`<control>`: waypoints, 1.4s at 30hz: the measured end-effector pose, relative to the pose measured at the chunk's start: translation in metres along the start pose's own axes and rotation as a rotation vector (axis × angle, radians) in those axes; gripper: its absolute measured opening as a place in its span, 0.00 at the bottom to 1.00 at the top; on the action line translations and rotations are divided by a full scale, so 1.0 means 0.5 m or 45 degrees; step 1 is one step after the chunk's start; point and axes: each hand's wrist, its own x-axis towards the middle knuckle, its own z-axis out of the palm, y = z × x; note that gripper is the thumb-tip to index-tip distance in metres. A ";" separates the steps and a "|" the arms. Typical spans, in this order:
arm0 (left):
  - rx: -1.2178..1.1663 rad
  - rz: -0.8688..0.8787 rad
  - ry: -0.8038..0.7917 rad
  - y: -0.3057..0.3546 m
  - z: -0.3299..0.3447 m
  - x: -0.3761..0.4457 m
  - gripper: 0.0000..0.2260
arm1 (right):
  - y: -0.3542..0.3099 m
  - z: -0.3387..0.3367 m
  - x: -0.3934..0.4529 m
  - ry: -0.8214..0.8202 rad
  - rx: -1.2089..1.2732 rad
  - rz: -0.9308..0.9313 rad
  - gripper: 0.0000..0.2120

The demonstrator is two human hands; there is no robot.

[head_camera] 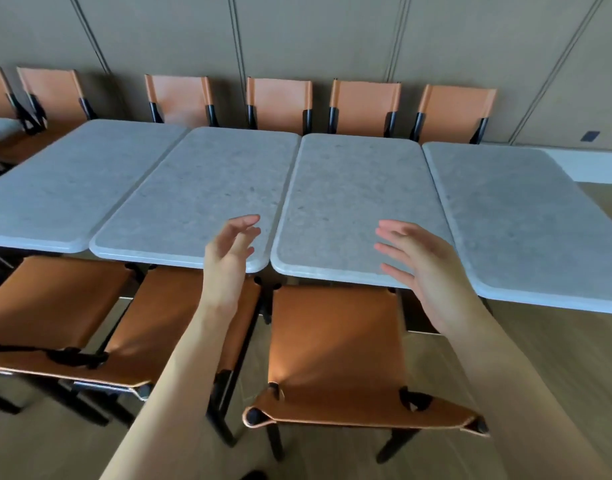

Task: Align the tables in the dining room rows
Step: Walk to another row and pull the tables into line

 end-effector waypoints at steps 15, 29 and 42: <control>-0.028 -0.064 -0.198 0.009 0.471 -0.179 0.08 | -0.014 -0.512 -0.084 0.251 0.039 0.037 0.10; 0.324 -0.253 -0.336 -0.079 0.516 -0.150 0.06 | 0.016 -0.525 0.081 0.185 -0.007 0.166 0.08; 0.213 -1.073 0.120 -0.375 0.371 0.135 0.08 | 0.321 -0.186 0.490 -0.055 0.307 1.034 0.21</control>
